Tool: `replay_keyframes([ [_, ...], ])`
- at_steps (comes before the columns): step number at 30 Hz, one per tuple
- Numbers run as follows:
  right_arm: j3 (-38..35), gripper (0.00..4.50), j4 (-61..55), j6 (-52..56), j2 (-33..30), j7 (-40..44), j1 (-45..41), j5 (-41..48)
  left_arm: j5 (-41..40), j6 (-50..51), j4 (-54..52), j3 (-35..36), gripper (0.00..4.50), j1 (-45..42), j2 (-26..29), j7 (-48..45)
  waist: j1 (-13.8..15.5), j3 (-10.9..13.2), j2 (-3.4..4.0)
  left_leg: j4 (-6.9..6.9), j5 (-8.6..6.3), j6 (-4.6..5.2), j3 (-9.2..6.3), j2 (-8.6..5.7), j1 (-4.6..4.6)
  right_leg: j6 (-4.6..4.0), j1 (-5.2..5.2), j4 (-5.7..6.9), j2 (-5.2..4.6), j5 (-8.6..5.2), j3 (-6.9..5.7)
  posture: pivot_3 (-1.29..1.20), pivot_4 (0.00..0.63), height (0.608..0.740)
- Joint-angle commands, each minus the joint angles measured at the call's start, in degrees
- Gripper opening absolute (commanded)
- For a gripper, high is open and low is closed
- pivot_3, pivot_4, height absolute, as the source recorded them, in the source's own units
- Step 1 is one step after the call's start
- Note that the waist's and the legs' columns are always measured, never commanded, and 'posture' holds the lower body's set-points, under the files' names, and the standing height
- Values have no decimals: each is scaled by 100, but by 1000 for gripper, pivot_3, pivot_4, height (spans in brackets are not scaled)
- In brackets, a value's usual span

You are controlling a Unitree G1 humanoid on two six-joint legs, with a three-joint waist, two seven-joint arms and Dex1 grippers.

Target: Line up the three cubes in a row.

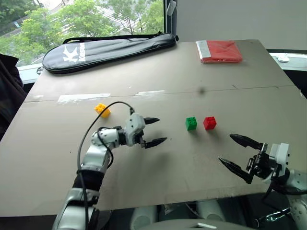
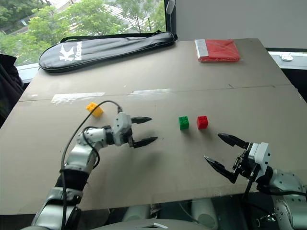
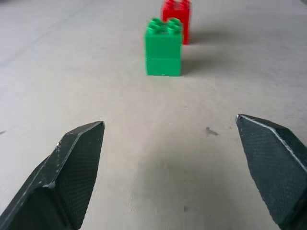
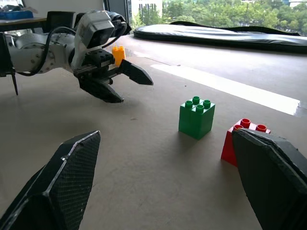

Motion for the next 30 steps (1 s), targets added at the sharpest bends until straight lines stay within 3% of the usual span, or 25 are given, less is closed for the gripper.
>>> replay_keyframes([
  [1, 50, 4500, -37, 66, -50, 88, -263, 118, -156, 436, -1219, 734, 4481, 486, -243, 1394, 54, 3, -5, 0, 0, 0, -2, 0, 0, 1, 1, 0, -1, 0, -2, 0, 150, 707],
  [6, 209, 4500, 62, 147, -12, 144, -550, 89, 24, 409, -1632, 1477, 4481, 901, -519, 2786, 154, 3, -7, 4, 2, -2, -6, -5, 3, 1, 6, 1, 1, 0, -13, 0, 150, 707],
  [10, 367, 4500, 43, 226, -2, 197, -755, 110, 180, 98, -792, 1917, 4481, 727, -311, 3352, 137, 3, -7, 3, 2, -3, 0, -22, 2, -1, 6, 2, 3, 1, -16, 0, 150, 707],
  [18, 432, 4500, -61, 242, 64, 190, -791, 135, 466, -741, 1736, 1524, 4481, -313, 457, 2847, 145, 3, -12, 3, 3, -3, 7, -33, -5, -2, 7, 2, 1, 1, -28, 0, 150, 707],
  [26, 498, 4500, -157, 187, 160, 135, -720, 106, 412, -1343, 4046, 1002, 4481, -1542, 783, 1445, 131, 2, -14, 3, 3, -4, 11, -35, -5, -2, 6, 2, -1, 1, -30, 0, 150, 707],
  [30, 439, 4500, -209, 153, 142, 137, -641, 130, 334, -1487, 4702, 1013, 3183, -1964, 824, 1060, 138, 2, -13, 3, 3, -4, 12, -35, -4, -1, 7, 3, -1, 1, -30, 0, 150, 707],
])
